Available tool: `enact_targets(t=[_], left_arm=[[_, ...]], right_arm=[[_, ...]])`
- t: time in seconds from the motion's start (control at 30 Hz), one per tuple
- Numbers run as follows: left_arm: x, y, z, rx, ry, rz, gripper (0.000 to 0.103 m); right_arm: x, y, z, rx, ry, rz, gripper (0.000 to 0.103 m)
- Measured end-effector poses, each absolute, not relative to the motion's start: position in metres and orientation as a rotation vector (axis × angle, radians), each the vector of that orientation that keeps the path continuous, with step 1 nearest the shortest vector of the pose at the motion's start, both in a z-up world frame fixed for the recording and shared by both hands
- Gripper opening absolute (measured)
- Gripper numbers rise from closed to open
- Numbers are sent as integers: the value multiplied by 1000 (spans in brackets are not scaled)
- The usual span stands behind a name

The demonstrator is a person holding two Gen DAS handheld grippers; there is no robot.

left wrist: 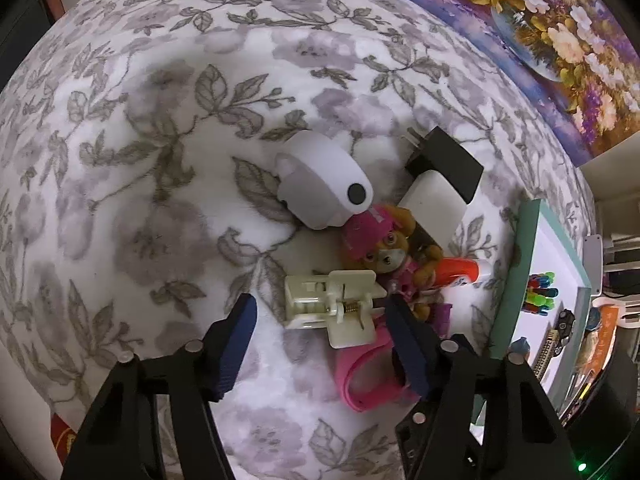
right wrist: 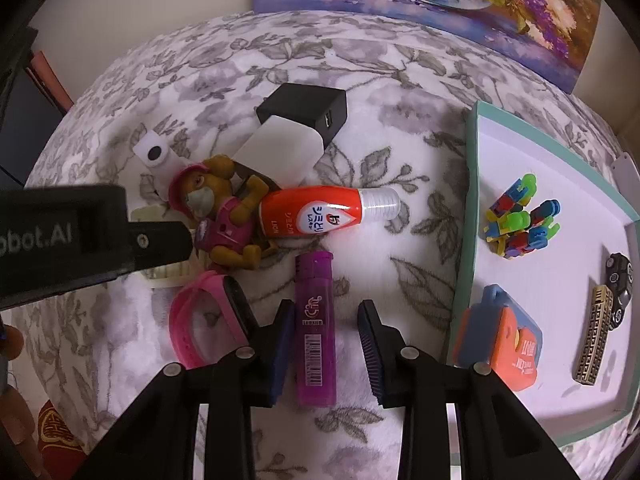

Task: Organize rigid objects
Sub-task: 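Grasp the white clip with the left tool while the right tool grasps the purple lighter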

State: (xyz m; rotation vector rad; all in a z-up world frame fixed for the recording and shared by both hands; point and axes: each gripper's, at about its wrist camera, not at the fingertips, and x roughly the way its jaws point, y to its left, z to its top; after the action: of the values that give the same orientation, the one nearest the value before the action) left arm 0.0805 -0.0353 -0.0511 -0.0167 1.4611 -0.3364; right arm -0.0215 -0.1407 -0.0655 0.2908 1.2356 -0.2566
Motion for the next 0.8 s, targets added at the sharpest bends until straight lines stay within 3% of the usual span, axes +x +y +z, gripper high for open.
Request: enact_targets(t=[0.37,0.43,0.63,0.8], left_arm=[[81,-39,-56,-2,1445,-334,66],[80,-42,-57,-7,1440,-347,56],[78,-40,-50,20,1426,-325,53],[80,-34,-44,3,1405,-319,53]], right_arm=[[-20,-134,-67,246,1228,-264,35],[-20,-133,-67,235,1229,-262,35],[-23,-140,-66,258,1229,-259,22],[-24,-145,-66,281,1231,-256,21]])
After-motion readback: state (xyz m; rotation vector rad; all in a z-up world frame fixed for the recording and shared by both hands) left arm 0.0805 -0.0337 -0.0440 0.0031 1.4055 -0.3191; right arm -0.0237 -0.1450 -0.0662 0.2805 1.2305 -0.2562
